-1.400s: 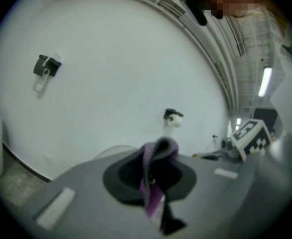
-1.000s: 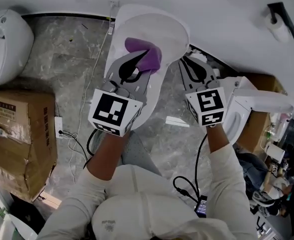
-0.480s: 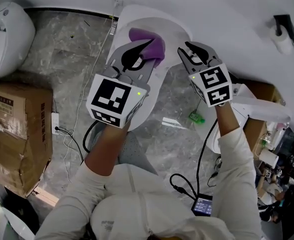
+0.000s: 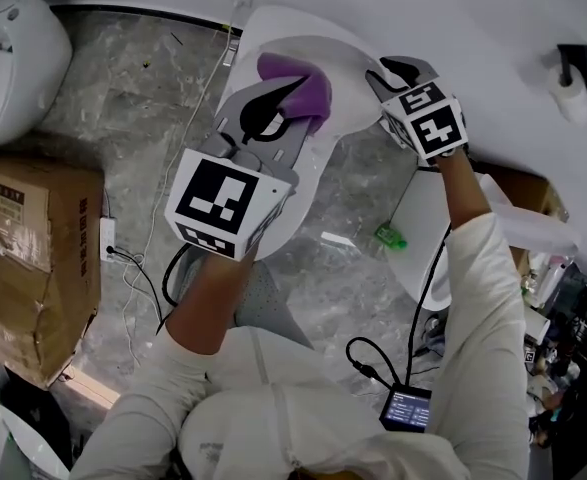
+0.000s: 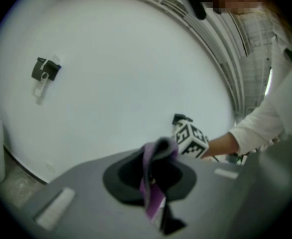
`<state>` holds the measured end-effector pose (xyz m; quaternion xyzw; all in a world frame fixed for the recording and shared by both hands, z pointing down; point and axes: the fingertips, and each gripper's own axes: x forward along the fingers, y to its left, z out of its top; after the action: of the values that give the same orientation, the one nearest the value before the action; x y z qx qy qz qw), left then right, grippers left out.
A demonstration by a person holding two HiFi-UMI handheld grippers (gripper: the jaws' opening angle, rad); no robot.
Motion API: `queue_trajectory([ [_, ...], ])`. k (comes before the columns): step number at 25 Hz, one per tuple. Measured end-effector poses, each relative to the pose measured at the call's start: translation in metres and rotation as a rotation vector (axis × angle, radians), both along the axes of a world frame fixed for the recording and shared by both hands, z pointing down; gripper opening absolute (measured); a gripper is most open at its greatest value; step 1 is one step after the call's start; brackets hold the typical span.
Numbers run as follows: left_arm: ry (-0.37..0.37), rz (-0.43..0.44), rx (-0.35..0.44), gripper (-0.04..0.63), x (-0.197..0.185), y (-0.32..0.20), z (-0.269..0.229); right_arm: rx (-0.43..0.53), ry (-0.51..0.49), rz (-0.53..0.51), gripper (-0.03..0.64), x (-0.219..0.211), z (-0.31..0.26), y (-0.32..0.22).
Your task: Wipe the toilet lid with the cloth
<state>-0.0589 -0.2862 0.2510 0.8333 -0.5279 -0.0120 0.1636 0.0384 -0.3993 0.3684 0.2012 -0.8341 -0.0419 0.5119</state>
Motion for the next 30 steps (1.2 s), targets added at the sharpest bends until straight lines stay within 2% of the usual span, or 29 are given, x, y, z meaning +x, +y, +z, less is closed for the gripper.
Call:
queue_trajectory([
  [12,-0.008,-0.018,-0.014,0.020,-0.017,0.013,0.001,-0.036,0.125,-0.061,0.117,-0.007,0.022,-0.014],
  [15,-0.005,-0.027,-0.016,0.020,-0.023,0.020,0.001,-0.022,0.156,-0.073,0.067,-0.008,0.022,-0.012],
  [21,-0.007,-0.036,-0.005,0.020,-0.030,0.040,-0.009,-0.040,0.152,-0.069,0.060,-0.005,0.015,-0.004],
  [30,-0.023,-0.093,-0.006,0.020,-0.047,0.093,-0.012,0.016,0.117,-0.103,0.055,-0.008,0.006,0.037],
])
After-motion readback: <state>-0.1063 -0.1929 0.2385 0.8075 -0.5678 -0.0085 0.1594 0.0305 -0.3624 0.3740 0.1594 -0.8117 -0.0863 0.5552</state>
